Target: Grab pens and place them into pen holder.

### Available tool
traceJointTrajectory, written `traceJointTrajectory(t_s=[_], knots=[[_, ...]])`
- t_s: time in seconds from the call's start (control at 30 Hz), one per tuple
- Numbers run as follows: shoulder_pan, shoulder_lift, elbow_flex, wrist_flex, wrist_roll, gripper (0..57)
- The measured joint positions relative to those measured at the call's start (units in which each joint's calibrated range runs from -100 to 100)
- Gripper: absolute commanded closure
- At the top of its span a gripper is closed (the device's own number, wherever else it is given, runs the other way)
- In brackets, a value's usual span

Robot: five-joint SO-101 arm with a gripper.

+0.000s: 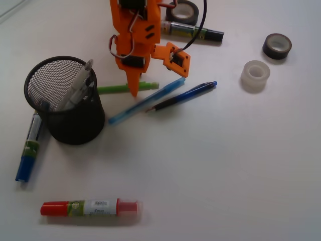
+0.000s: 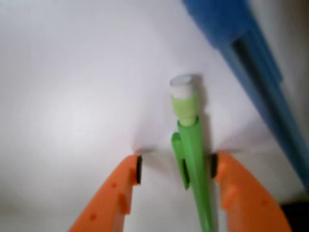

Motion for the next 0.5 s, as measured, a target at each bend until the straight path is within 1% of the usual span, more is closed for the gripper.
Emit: traceJointTrajectory(t_s=[0.13, 0.27, 0.37, 0.5], knots=[[-0.37, 2.53, -3.59, 2.51, 1.71, 57.2], [-0.37, 2.61, -3.95, 2.68, 1.37, 57.2], [-0.37, 1.48, -3.32, 2.68, -0.78, 57.2], [-0.07, -6.10, 2.43, 2.85, -5.81, 57.2]])
